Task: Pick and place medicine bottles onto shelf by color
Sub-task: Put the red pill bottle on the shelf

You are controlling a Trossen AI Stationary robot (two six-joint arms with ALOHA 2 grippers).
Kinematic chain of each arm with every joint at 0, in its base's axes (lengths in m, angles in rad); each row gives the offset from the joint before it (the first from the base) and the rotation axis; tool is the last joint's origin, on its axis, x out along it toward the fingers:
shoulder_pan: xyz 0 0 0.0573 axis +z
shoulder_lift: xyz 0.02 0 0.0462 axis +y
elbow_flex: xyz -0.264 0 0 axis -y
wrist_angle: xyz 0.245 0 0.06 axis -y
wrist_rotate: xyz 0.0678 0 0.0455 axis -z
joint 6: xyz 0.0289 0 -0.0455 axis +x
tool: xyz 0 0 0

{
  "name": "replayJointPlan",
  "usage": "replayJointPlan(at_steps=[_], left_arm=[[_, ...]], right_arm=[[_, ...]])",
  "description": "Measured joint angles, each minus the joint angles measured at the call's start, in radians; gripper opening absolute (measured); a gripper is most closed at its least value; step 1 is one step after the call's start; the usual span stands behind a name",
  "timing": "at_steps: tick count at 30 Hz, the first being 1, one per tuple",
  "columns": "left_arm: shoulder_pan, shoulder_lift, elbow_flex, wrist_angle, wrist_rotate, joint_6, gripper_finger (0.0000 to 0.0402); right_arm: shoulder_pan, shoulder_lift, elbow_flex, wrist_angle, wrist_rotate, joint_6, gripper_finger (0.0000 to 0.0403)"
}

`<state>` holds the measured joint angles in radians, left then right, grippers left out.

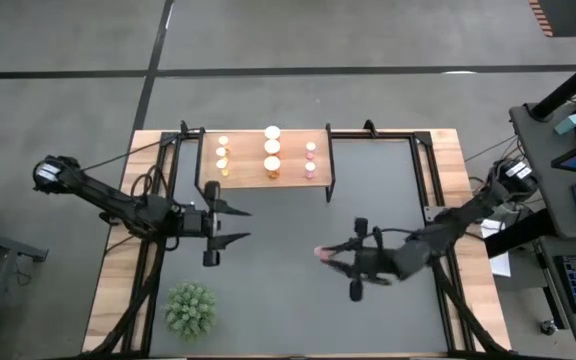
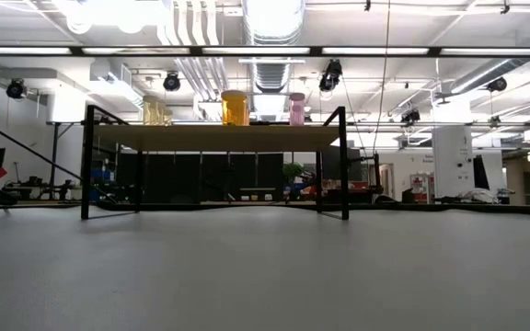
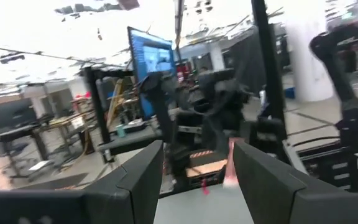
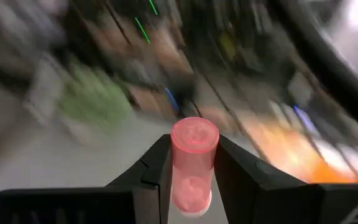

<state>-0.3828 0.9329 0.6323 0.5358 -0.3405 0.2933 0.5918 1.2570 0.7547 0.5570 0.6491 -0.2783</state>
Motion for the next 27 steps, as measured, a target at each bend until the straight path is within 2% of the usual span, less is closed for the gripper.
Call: replayJointPlan(at_steps=[3, 8, 9, 11, 16, 19, 24, 27], left_arm=[[-0.003, 0.047, 0.000, 0.072, 0.043, -0.001, 0.0179], [-0.005, 0.186, 0.000, 0.289, 0.055, -0.028, 0.0179], [-0.005, 0.225, 0.000, 0.349, 0.056, -0.037, 0.0179], [-0.005, 0.314, 0.001, 0.468, 0.064, -0.050, 0.0179], [-0.003, 0.550, 0.044, 0.722, 0.071, -0.052, 0.0179], [-0.003, 0.644, 0.054, 0.854, 0.070, -0.044, 0.0179], [0.001, 0.706, 0.051, 0.887, 0.068, -0.051, 0.0179], [0.003, 0.737, 0.062, 0.888, 0.121, -0.048, 0.0179]], right_arm=[[-0.079, 0.018, -0.134, 0.445, -0.271, -0.125, 0.0091], [-0.211, 0.149, -0.247, 0.973, -0.555, -0.217, 0.0091], [-0.231, 0.179, -0.248, 1.015, -0.611, -0.221, 0.0091], [-0.263, 0.212, -0.218, 1.004, -0.676, -0.238, 0.0091], [-0.277, 0.310, -0.127, 1.011, -0.701, -0.262, 0.0091], [-0.278, 0.338, -0.093, 1.013, -0.706, -0.264, 0.0091], [-0.278, 0.347, -0.073, 1.013, -0.709, -0.263, 0.0091], [-0.279, 0.336, -0.074, 1.013, -0.710, -0.257, 0.0091]])
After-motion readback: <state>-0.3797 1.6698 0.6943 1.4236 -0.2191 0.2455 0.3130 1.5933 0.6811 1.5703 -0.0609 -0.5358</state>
